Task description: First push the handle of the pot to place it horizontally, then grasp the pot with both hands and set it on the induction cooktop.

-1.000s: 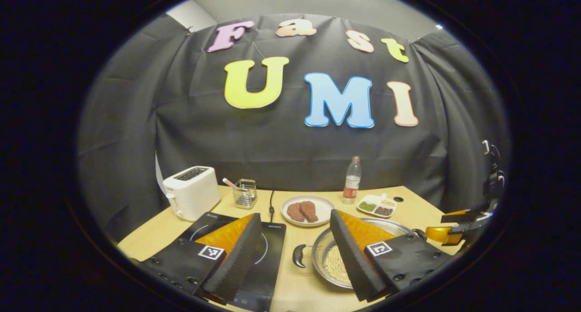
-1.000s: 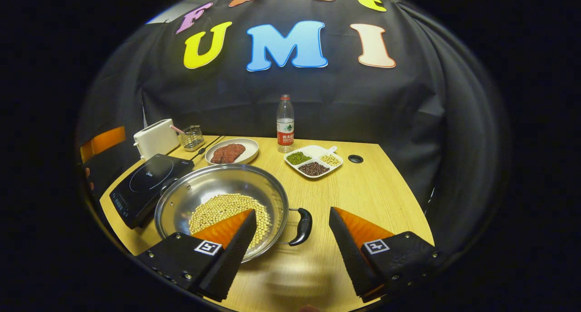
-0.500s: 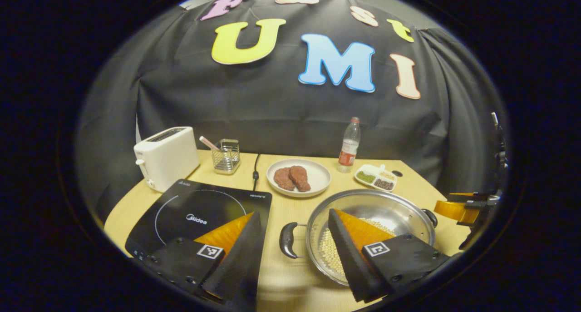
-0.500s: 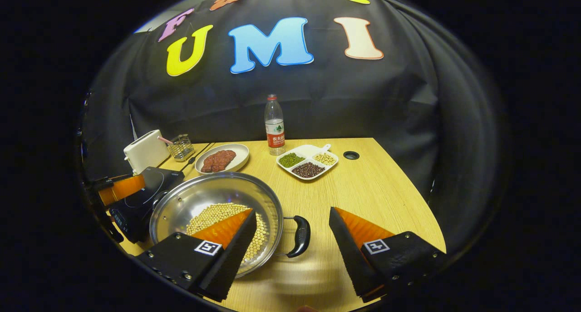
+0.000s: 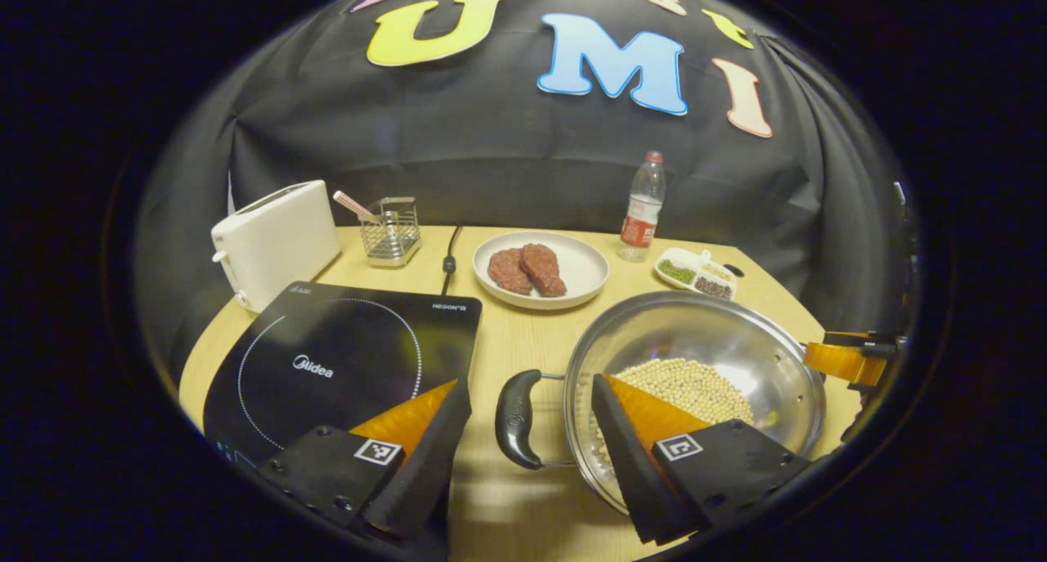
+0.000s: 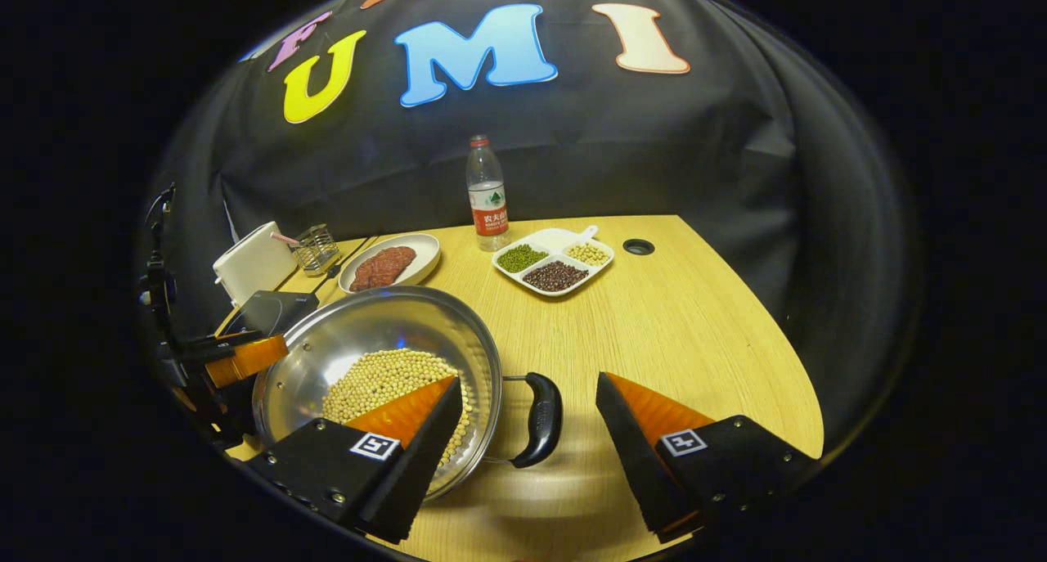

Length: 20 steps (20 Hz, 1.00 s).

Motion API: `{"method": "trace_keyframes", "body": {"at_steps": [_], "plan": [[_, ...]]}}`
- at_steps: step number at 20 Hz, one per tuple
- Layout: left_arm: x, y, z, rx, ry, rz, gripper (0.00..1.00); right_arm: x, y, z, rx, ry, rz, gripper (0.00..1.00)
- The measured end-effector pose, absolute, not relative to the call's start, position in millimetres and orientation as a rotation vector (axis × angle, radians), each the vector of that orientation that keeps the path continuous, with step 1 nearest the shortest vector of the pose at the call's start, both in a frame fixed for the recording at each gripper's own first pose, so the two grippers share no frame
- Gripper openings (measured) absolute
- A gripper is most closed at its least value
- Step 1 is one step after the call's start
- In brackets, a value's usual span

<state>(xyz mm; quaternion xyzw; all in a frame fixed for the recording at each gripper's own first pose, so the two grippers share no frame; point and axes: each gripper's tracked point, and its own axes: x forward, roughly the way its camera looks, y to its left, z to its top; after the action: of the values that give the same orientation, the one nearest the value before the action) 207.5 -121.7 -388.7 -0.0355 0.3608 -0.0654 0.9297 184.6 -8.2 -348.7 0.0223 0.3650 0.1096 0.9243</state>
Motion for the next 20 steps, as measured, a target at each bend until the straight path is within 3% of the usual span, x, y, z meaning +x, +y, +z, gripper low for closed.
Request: {"method": "trace_keyframes", "body": {"at_steps": [5, 6, 8, 9, 10, 12, 15, 18, 20], "plan": [[207, -128, -406, -0.042, 0.781, -0.145, 0.97, 183, -5, -369, 0.035, 0.816, 0.226, 0.98], [209, -129, -408, -0.035, 0.785, -0.148, 0.96, 183, -5, -372, 0.032, 0.824, 0.227, 0.86], [211, -130, -410, -0.018, 0.791, -0.144, 0.89, 181, -3, -376, 0.037, 0.841, 0.233, 0.81], [211, -128, -411, -0.009, 0.794, -0.136, 0.96, 179, -2, -375, 0.042, 0.85, 0.241, 0.8], [210, -128, -414, -0.003, 0.799, -0.129, 0.88, 179, 2, -377, 0.053, 0.852, 0.248, 0.73], [209, -130, -417, -0.002, 0.814, -0.136, 0.84, 180, 1, -378, 0.045, 0.849, 0.248, 0.66], [211, -131, -420, -0.012, 0.822, -0.127, 0.75, 182, 1, -378, 0.068, 0.861, 0.237, 0.64], [211, -131, -421, -0.013, 0.821, -0.11, 0.72, 182, 1, -379, 0.05, 0.891, 0.224, 0.53], [209, -132, -419, -0.008, 0.817, -0.107, 0.69, 181, 0, -378, 0.024, 0.893, 0.222, 0.53]]}}
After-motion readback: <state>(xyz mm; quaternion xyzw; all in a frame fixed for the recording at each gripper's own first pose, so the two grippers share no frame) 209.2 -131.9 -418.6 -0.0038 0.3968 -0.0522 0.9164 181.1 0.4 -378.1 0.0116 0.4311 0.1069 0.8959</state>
